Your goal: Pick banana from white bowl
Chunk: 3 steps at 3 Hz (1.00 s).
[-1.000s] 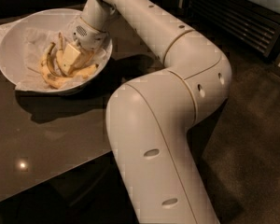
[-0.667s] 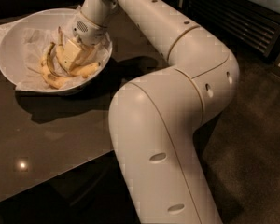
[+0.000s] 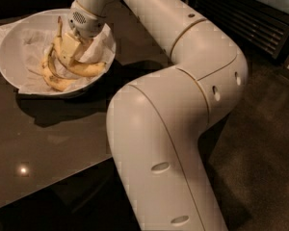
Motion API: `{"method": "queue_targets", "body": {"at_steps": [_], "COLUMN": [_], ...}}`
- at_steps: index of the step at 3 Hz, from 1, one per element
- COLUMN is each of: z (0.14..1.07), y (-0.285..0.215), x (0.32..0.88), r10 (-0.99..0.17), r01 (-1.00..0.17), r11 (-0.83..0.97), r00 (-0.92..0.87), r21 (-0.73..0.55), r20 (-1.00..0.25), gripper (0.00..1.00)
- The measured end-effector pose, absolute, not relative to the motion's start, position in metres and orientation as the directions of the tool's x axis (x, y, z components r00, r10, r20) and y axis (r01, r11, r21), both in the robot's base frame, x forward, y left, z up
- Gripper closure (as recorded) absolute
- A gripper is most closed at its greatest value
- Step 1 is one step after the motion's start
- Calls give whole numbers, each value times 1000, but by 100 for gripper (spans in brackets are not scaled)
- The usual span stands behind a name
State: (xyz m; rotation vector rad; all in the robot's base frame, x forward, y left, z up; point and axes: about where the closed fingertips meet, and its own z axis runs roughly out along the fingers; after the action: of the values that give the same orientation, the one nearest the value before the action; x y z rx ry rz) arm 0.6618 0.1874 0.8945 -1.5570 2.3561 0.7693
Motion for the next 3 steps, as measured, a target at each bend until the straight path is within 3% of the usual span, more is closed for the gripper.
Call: {"method": "queue_targets", "body": {"at_steps": [3], "z": [927], "y": [203], "x": [642], "r10": [-812], "r01": [-903], "r11": [345], "r00": [-425], "r21": [258], "r20": [-400], "gripper": [100]}}
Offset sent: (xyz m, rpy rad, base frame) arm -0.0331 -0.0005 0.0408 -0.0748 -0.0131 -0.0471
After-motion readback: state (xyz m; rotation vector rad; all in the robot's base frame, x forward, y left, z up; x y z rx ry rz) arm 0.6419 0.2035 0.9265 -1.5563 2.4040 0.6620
